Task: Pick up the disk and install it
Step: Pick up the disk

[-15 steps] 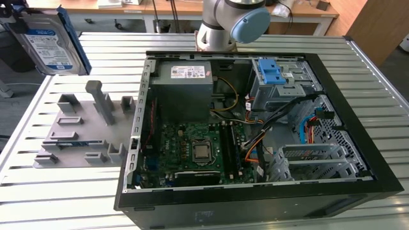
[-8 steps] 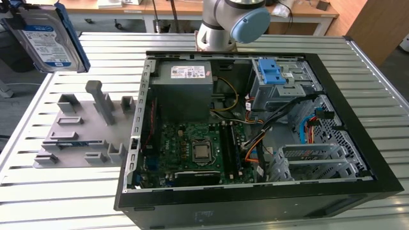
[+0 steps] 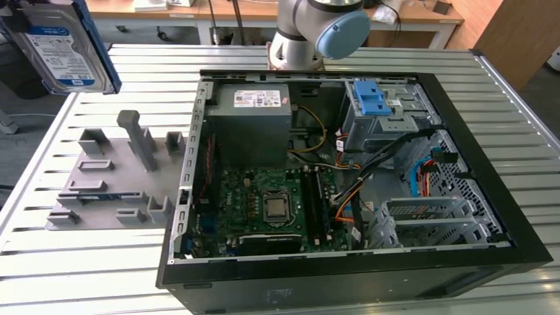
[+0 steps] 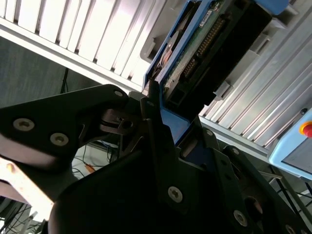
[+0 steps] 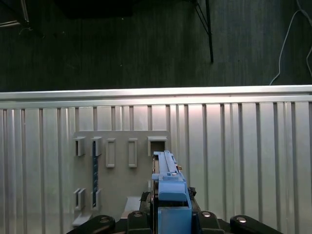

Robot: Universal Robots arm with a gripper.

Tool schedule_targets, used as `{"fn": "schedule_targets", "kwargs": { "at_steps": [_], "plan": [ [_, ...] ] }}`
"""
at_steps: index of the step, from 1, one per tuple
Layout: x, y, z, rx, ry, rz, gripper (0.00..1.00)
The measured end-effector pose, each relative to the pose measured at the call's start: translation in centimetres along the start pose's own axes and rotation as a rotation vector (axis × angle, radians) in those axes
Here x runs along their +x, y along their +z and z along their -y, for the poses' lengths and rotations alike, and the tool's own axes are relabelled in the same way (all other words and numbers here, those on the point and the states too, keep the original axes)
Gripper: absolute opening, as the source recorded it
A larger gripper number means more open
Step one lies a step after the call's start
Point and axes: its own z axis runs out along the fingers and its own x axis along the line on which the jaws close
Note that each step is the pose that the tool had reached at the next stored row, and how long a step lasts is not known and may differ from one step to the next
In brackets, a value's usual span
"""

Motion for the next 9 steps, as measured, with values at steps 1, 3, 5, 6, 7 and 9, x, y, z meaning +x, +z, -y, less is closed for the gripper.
{"fn": "schedule_targets", "kwargs": {
  "at_steps": [1, 3, 5, 6, 7, 9],
  "plan": [
    [-0.01, -0.11, 0.00, 0.0000, 0.000, 0.0000, 0.36],
    [-0.04, -0.33, 0.00, 0.0000, 0.000, 0.0000, 0.36],
    [-0.07, -0.57, 0.00, 0.0000, 0.000, 0.0000, 0.36],
    [-0.09, -0.71, 0.00, -0.0001, 0.000, 0.0000, 0.36],
    [-0.10, -0.86, 0.00, -0.0001, 0.000, 0.0000, 0.36],
    [-0.13, -1.17, 0.00, -0.0001, 0.000, 0.0000, 0.36]
  ]
}}
